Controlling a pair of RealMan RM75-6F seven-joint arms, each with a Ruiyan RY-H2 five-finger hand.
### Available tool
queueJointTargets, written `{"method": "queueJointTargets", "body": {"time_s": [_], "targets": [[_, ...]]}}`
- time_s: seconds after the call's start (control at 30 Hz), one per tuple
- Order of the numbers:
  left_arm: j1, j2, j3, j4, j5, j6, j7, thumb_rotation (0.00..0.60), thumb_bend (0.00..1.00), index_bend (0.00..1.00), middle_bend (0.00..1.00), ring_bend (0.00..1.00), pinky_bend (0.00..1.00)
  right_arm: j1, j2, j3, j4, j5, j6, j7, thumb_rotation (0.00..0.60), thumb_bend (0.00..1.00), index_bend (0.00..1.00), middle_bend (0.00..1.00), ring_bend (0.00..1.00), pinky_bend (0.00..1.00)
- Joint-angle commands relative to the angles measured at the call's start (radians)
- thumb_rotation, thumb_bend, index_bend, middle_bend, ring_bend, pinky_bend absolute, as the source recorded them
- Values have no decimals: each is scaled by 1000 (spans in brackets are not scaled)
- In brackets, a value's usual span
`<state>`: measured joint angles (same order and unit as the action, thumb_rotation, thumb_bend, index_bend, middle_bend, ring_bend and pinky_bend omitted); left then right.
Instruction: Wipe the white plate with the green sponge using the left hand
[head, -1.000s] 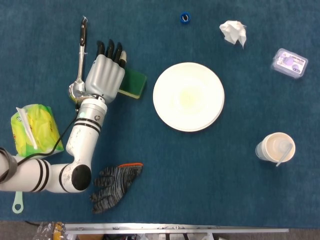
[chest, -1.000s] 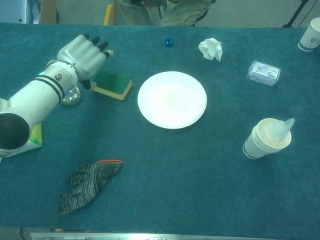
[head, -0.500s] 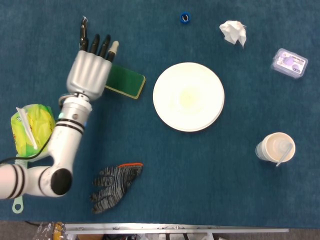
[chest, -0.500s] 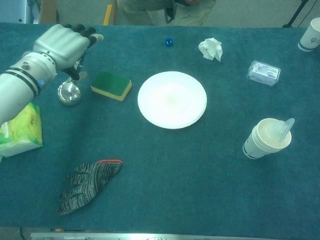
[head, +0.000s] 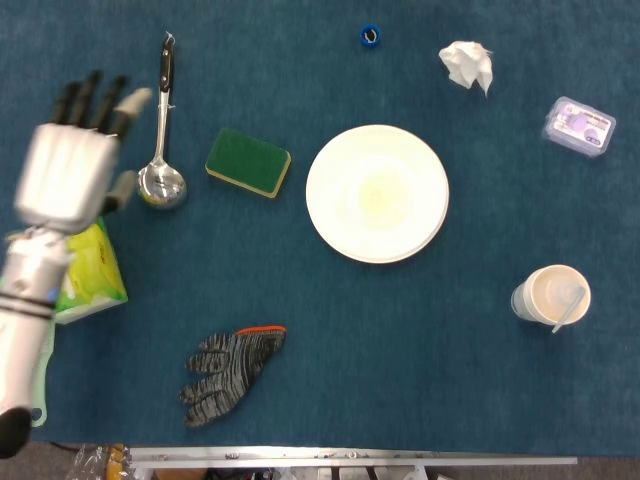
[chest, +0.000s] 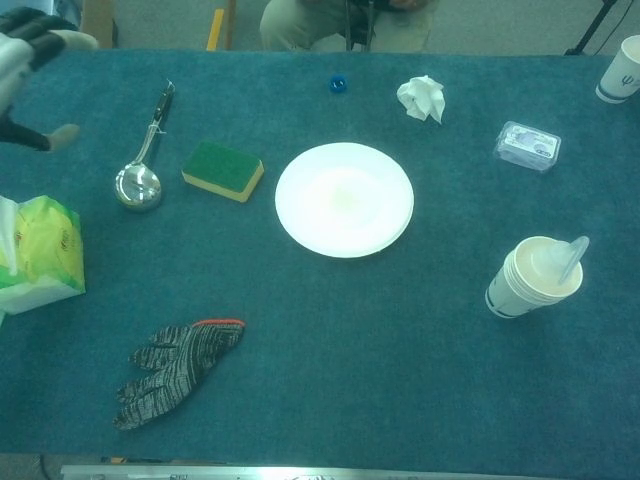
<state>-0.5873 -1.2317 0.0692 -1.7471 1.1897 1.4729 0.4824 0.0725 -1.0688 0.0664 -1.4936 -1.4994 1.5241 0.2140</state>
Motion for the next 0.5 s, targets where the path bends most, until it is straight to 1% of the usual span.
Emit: {"method": "queueJointTargets", "body": {"time_s": [0.03,0.23,0.37,0.5], "targets": [[83,64,33,0,56,71,-63,569,294,146,93,0,100,-10,-1,-1,1,7,5,0,600,316,167,244,123,260],[193,119,62,-14,104,139,-106,572,294,147,91,0,100,-30,-1,-2,12,20,15,7,600,315,167,244,124,261],[250,127,51,5,132,178,-156,570,294,147,91,0,100,-38,5,-2,13,22,17,12,600,315,167,244,123,260],[279,132,36,15,143,189,-180,573,294,155,93,0,100,-42,9,-1,15,21,20,21,600,315,167,244,123,261]]}}
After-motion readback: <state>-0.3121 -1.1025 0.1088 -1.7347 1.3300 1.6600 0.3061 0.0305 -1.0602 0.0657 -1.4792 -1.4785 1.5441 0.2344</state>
